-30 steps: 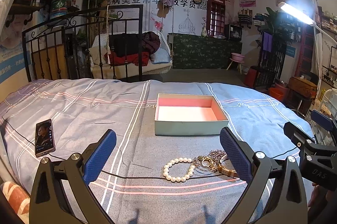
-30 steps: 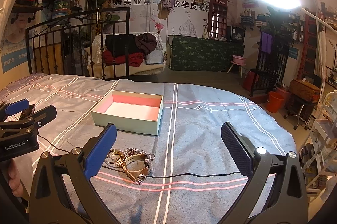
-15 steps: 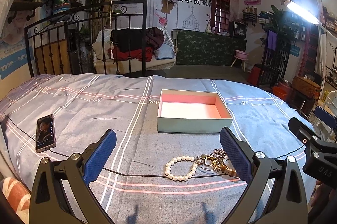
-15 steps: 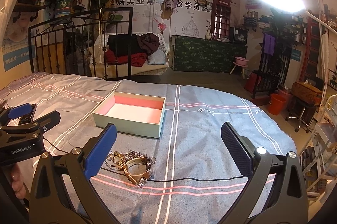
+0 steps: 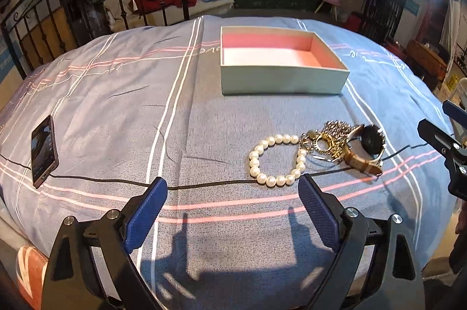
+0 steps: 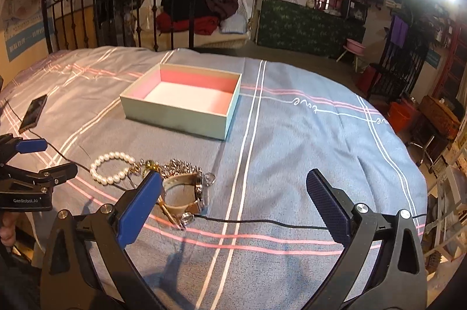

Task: Organize jewelry
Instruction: 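Grasp the pearl bracelet with the left gripper while the right gripper grasps the tan-strap watch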

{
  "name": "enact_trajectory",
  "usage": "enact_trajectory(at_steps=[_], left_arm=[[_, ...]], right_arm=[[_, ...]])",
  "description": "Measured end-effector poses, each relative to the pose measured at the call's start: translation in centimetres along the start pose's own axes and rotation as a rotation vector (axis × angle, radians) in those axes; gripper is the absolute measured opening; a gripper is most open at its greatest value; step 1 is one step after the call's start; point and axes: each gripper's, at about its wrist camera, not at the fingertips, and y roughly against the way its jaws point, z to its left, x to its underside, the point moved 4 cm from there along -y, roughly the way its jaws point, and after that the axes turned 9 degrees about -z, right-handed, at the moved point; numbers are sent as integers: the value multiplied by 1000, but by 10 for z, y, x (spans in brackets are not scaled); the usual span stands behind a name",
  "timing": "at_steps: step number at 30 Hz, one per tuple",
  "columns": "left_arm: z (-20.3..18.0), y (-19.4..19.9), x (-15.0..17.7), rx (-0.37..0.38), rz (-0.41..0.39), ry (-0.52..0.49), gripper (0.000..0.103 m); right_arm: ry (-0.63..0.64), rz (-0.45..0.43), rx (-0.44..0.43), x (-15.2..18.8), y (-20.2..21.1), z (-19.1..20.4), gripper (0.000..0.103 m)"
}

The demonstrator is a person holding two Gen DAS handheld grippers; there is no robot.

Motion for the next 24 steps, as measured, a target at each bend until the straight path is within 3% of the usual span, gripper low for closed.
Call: enact_trajectory(at_steps=[3, 7, 14, 19, 24], left_arm=[[-7, -20, 6, 21, 56, -45, 69], [-20, -41, 3, 107, 97, -71, 68], [-39, -62, 0, 140, 104, -143, 69], [-35, -62, -5, 145, 89, -148, 29], [-33, -62, -6, 151, 75, -132, 24]], right_arm=[[-22, 26, -25, 9, -11, -1, 97], [-24, 51, -30, 18, -20, 3, 97], [-46, 94, -84, 25, -34, 8, 97], [-13, 122, -140, 30, -48, 26, 97], [-17, 169, -193, 37, -65, 37, 97]])
